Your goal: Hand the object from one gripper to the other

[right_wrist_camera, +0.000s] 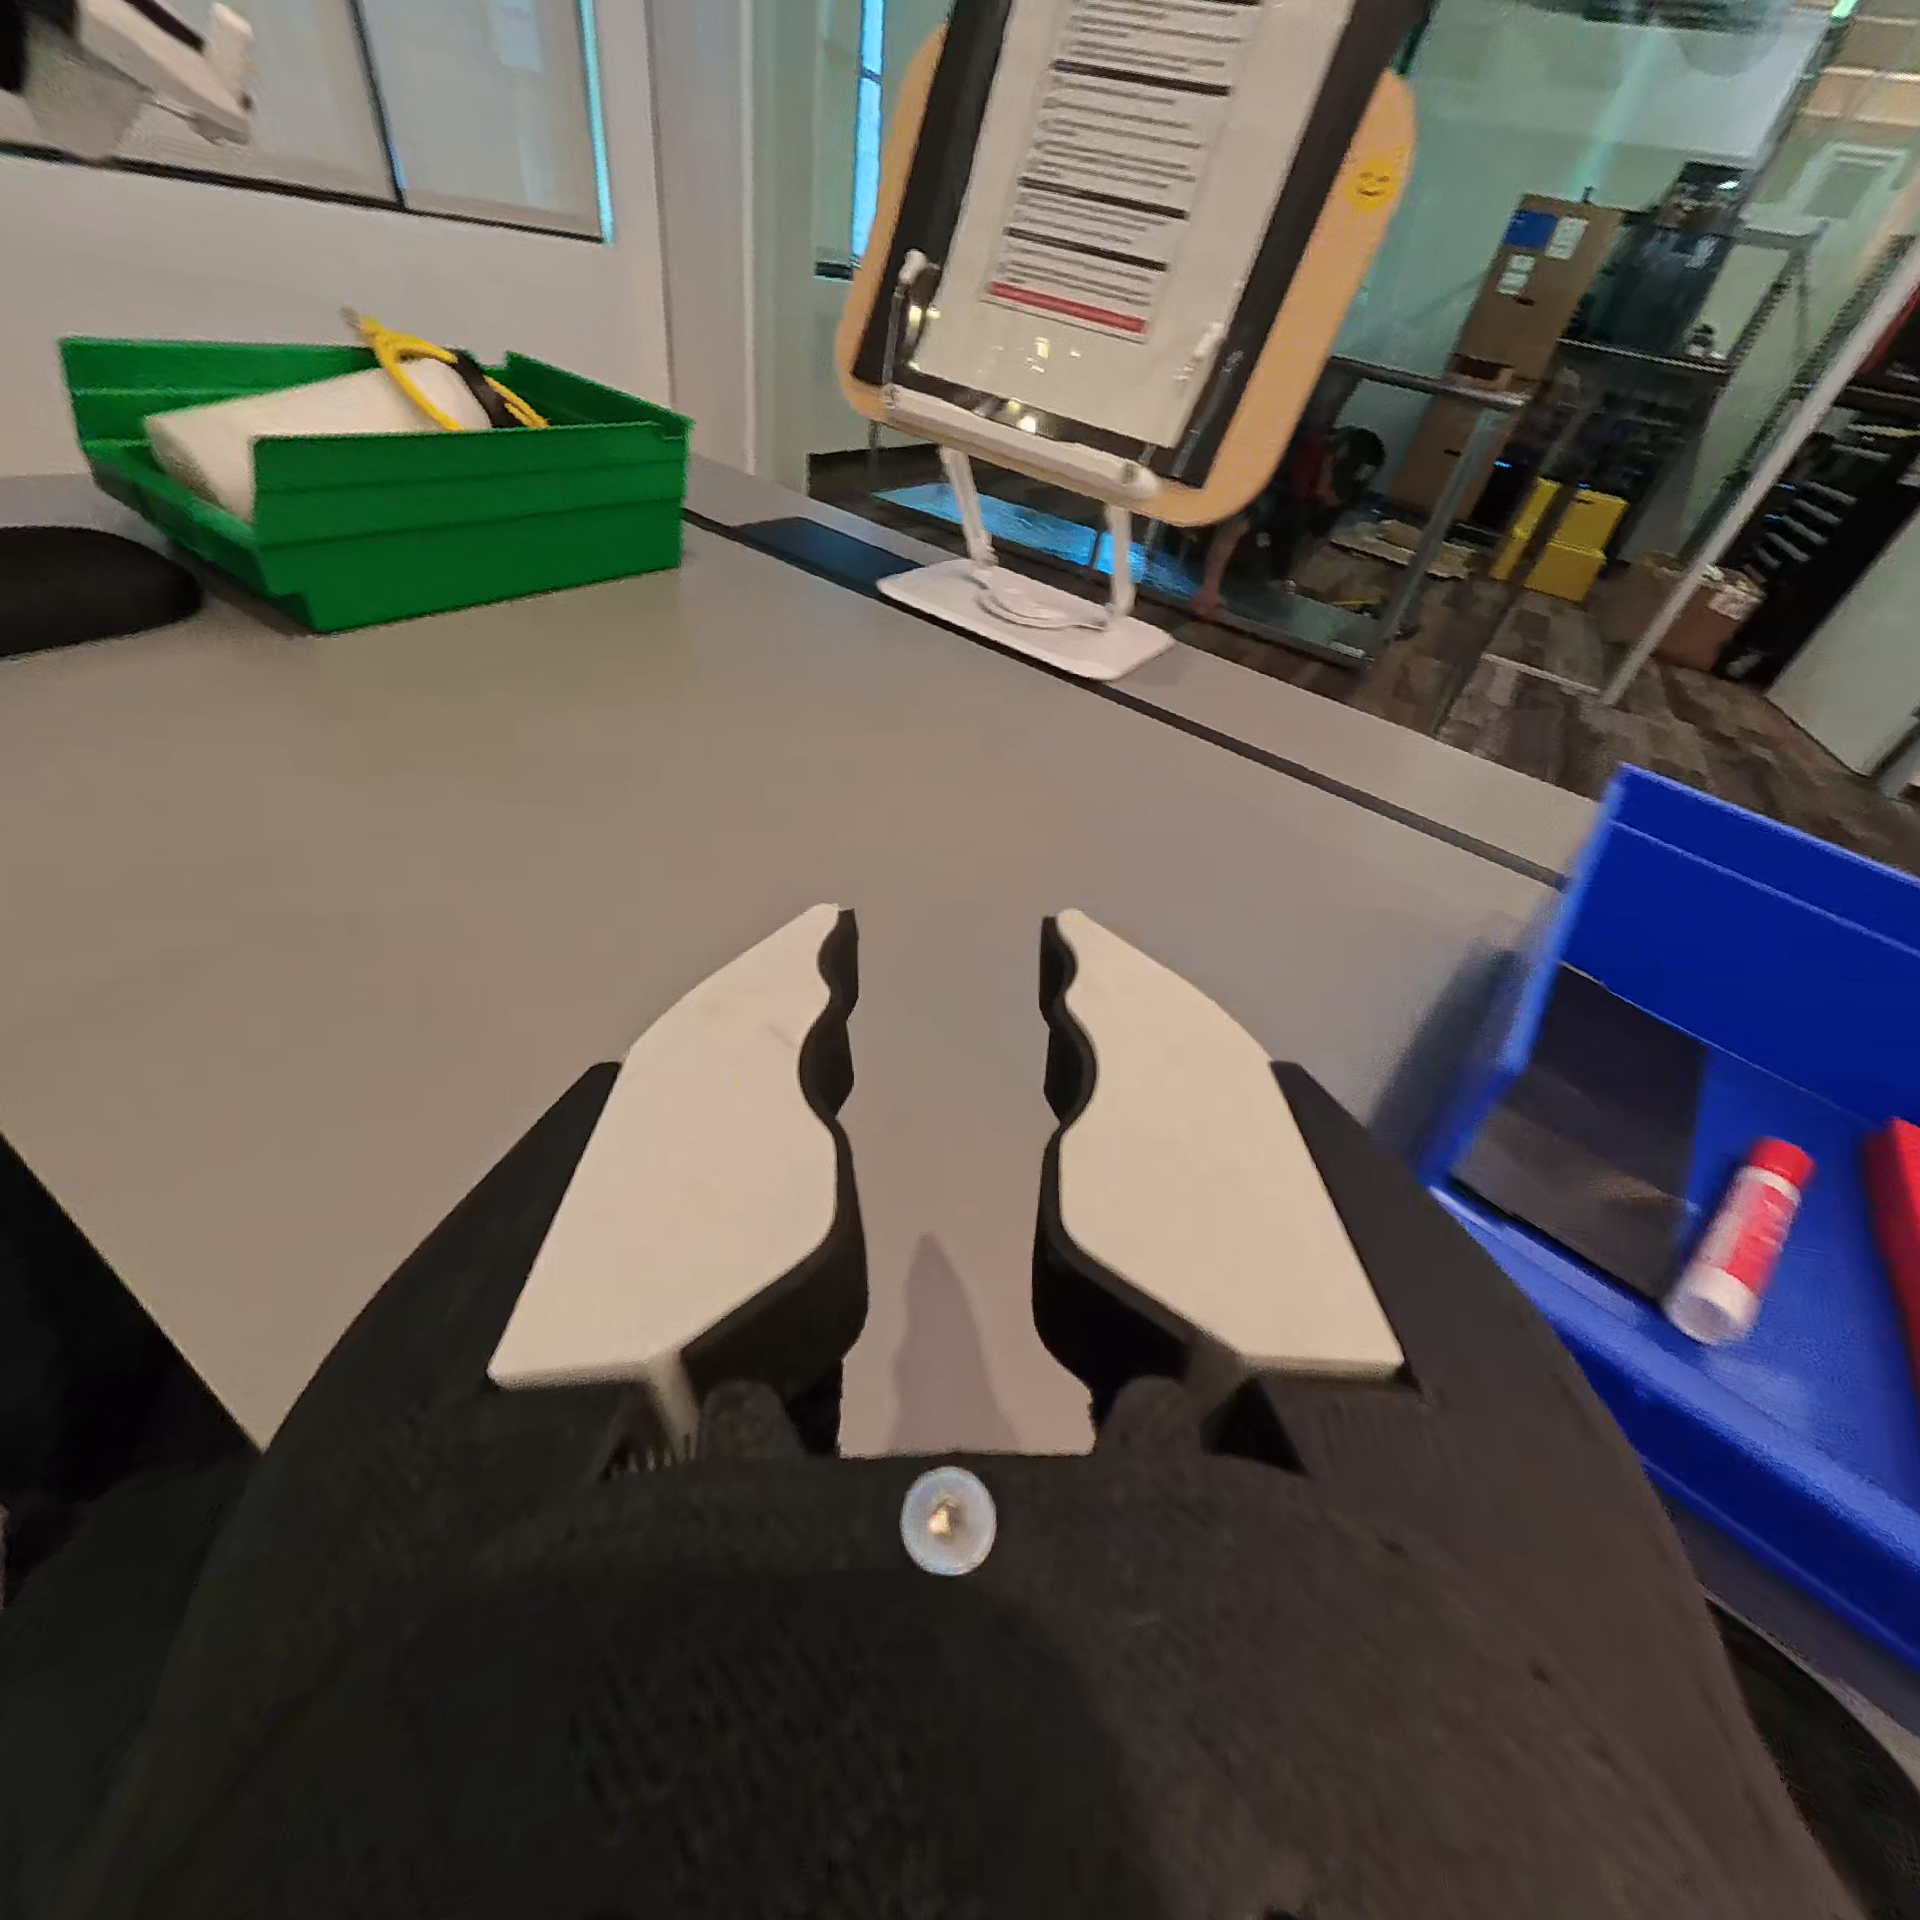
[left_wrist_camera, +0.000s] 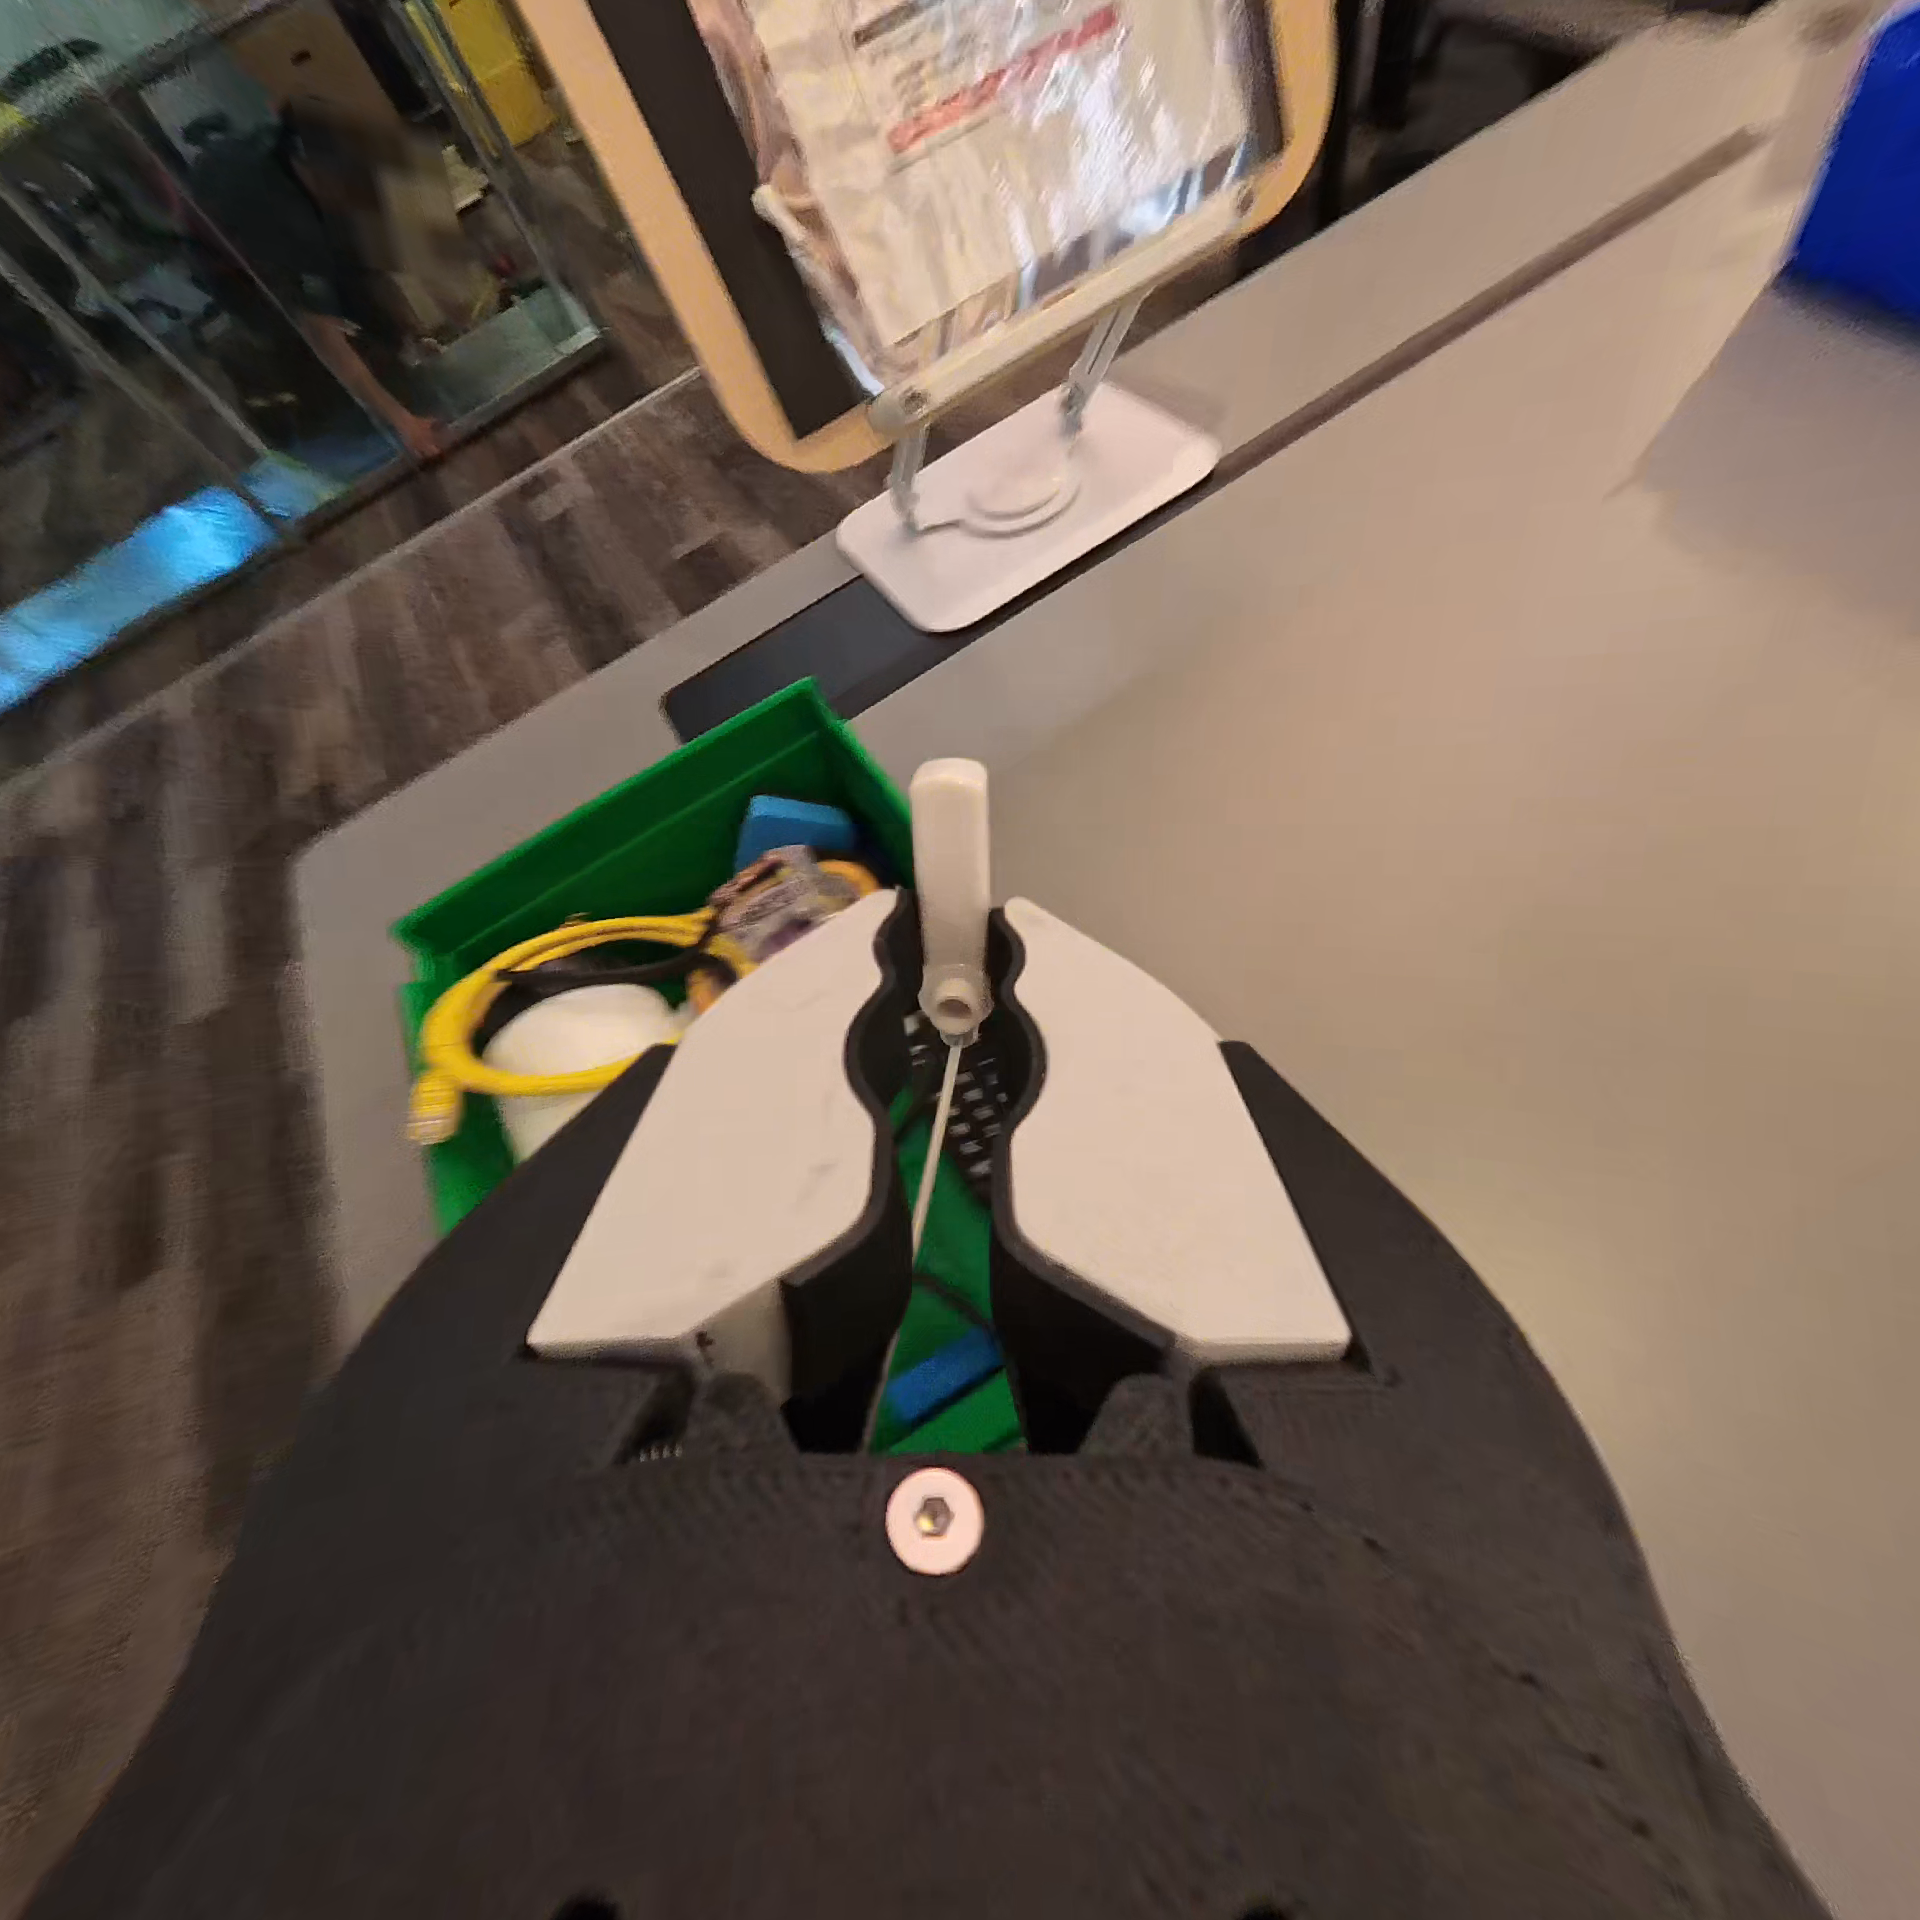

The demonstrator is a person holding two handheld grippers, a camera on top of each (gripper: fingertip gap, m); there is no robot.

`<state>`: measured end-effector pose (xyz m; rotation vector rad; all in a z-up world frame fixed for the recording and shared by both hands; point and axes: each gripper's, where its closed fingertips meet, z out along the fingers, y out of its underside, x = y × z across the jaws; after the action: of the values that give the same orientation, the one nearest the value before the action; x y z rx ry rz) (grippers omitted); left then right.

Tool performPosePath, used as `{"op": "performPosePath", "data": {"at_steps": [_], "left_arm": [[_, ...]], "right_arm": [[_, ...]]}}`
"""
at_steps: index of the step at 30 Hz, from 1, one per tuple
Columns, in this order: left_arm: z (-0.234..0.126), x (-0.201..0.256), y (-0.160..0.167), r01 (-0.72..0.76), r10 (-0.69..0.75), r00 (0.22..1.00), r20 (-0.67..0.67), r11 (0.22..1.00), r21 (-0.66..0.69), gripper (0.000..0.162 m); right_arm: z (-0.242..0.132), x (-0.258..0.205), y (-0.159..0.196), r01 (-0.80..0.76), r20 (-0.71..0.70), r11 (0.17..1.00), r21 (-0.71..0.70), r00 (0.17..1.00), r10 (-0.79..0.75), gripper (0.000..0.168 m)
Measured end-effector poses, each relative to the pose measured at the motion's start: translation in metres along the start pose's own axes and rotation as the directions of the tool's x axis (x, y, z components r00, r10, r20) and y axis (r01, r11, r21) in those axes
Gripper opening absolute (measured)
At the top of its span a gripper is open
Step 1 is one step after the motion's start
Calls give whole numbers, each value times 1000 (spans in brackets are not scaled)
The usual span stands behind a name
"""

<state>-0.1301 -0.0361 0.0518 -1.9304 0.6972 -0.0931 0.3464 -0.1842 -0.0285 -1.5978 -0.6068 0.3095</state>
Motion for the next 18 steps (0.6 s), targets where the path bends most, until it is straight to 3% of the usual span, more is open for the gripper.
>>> {"op": "performPosePath", "data": {"at_steps": [3, 5, 9, 13, 15, 18], "left_arm": [[-19, 41, -32, 231, -185, 944, -272, 961, 150, 12], [-40, 80, -62, 399, -245, 831, -500, 888, 228, 11], [-83, 163, -105, 653, -212, 500, -840, 729, 205, 11], [-109, 227, -125, 785, -148, 156, -977, 618, 31, 11], [-108, 251, -126, 782, -133, 123, -983, 623, 14, 11], [-102, 272, -127, 765, -114, 175, -978, 641, 62, 11]], "right_arm": [[16, -33, -14, -64, 112, 996, 67, 992, 56, 33], [28, -58, -27, -85, 187, 991, 98, 980, 66, 33], [48, -117, -69, -83, 334, 978, 190, 943, 16, 33], [54, -173, -124, -130, 457, 936, 326, 889, -36, 34], [54, -188, -150, -211, 508, 906, 366, 861, -4, 34], [59, -190, -177, -378, 551, 853, 360, 824, 132, 33]]}}
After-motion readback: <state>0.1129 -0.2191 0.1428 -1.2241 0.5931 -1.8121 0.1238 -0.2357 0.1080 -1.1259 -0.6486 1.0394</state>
